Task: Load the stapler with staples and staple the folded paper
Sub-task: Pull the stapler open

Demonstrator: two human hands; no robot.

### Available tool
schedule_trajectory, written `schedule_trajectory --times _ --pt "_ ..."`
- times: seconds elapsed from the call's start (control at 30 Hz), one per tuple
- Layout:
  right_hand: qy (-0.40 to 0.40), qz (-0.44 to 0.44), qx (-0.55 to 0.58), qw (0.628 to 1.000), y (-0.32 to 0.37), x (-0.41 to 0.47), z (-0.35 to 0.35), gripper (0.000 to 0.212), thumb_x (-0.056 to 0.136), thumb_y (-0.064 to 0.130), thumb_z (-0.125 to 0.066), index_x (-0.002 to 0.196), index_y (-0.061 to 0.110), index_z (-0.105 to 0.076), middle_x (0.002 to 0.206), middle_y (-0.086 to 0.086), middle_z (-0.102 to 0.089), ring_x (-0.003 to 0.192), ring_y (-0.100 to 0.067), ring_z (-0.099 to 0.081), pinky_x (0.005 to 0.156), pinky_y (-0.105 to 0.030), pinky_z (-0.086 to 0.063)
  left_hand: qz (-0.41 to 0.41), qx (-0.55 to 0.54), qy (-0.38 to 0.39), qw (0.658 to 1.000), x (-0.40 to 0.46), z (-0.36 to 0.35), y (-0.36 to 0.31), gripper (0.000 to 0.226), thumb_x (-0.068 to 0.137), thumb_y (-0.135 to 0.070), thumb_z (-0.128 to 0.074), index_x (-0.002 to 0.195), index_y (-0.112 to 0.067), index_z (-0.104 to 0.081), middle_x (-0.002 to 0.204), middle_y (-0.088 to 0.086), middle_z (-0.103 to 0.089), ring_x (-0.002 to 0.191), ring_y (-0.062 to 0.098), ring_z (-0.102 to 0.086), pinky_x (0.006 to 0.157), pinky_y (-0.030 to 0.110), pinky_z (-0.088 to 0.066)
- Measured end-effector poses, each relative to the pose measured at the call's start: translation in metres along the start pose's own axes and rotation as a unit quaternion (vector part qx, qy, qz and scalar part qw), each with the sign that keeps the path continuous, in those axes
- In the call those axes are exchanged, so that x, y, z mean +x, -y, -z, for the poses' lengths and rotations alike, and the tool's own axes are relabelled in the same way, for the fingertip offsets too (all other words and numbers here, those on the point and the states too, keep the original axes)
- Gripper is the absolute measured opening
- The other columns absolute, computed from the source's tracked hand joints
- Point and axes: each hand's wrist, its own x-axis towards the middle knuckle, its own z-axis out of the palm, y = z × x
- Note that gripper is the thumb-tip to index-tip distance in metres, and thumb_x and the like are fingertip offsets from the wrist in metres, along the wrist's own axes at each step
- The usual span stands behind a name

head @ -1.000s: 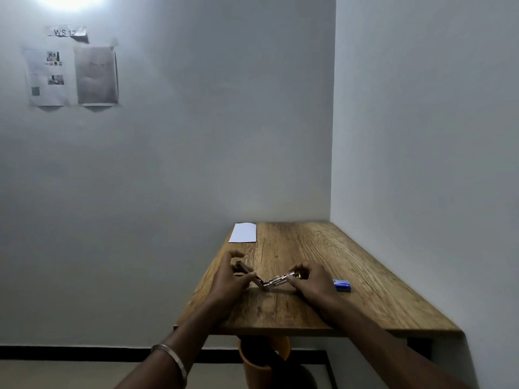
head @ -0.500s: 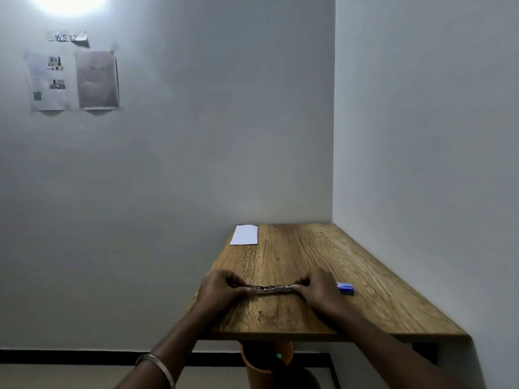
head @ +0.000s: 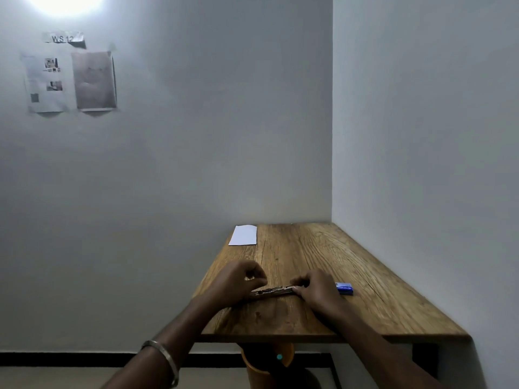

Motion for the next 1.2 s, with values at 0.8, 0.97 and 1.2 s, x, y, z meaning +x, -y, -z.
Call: schedule_trajectory --times 0.8,0.97,1.2 --pt "0.000 -0.008 0.005 1.000 0.004 -0.004 0.001 0.011 0.089 0.021 -0.070 0.098 0.022 -0.077 0.100 0.008 -0.072 0.074 0.006 -0.052 0.062 -0.009 -0.036 -0.203 0.181 0.099 0.957 0.037 -0.019 -0.011 0.024 0.092 -0.016 -0.066 0.114 -0.027 -0.067 0.112 -0.007 -0.071 0.096 0.007 -0.066 0.062 0.004 -0.031" --pt "-0.002 -0.010 0.012 1.000 0.001 -0.004 0.001 0.010 0.088 0.019 -0.071 0.096 0.022 -0.076 0.092 0.013 -0.067 0.076 0.006 -0.053 0.062 -0.010 -0.037 -0.211 0.196 0.097 0.953 0.036 -0.021 -0.009 0.018 0.092 -0.017 -0.065 0.108 -0.024 -0.064 0.105 -0.004 -0.070 0.089 0.010 -0.065 0.062 0.006 -0.031" --pt "0.008 -0.005 -0.008 1.000 0.002 -0.003 0.002 0.015 0.090 0.014 -0.067 0.101 0.020 -0.075 0.105 0.005 -0.072 0.081 0.002 -0.055 0.064 -0.012 -0.042 -0.212 0.181 0.088 0.956 0.035 -0.017 -0.009 0.008 0.093 -0.019 -0.062 0.100 -0.022 -0.059 0.100 -0.002 -0.068 0.080 0.009 -0.057 0.060 0.015 -0.040"
